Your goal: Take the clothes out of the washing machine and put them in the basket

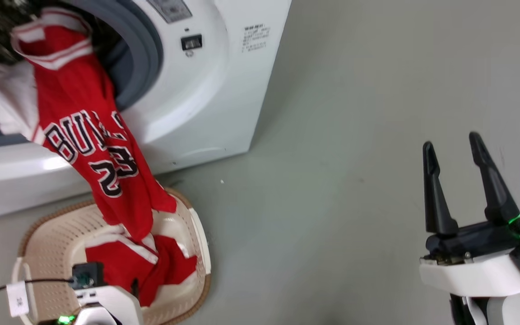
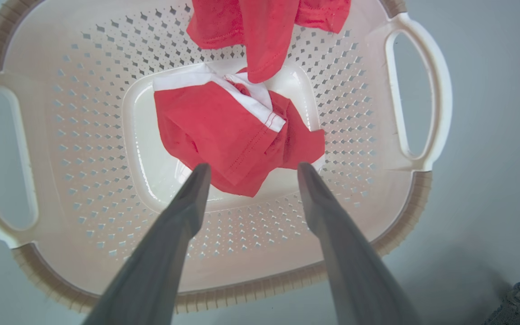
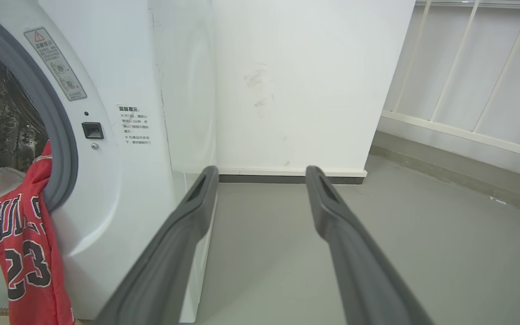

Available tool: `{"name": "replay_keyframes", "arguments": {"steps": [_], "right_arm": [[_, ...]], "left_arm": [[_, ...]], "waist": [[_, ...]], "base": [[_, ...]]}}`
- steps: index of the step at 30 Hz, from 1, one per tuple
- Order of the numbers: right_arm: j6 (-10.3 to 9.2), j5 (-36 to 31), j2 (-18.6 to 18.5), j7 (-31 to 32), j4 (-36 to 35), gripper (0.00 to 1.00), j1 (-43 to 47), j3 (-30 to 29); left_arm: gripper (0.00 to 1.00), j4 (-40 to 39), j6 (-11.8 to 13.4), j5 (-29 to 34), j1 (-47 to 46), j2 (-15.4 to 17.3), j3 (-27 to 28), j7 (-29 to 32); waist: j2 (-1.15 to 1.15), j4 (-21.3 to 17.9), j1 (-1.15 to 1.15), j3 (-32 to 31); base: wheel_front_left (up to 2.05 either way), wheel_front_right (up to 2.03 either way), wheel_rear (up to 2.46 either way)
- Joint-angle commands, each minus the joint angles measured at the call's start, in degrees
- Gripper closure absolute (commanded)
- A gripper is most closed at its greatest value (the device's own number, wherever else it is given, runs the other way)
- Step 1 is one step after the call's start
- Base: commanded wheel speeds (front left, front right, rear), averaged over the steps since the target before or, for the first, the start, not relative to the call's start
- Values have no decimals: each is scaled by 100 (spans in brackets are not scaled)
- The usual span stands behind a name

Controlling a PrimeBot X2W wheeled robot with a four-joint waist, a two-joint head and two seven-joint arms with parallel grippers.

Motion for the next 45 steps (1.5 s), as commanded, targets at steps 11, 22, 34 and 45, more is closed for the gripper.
{"name": "replay_keyframes", "arguments": {"steps": [11,22,34,45], "right_arm": [[-4,-182,-1,-12,110,0,587,22],[-4,-251,0,-12,99,0,854,67],[-4,-188,0,-12,9,0,592,145],[-4,-8,1,-12,-52,0,216,199]], "left_arm": [[0,-790,122,210,714,63,79,-137],[0,-2840,576,918,1363,190,684,-133],[0,-3489,817,1386,811,51,1452,-134],[0,-2447,706,1501,-209,286,1828,-134]], "waist": [[0,244,0,-1186],[0,269,0,-1610],[0,39,0,-1227],[0,-303,0,-529]], "base": [[0,0,0],[0,0,0],[0,0,0],[0,0,0]]}}
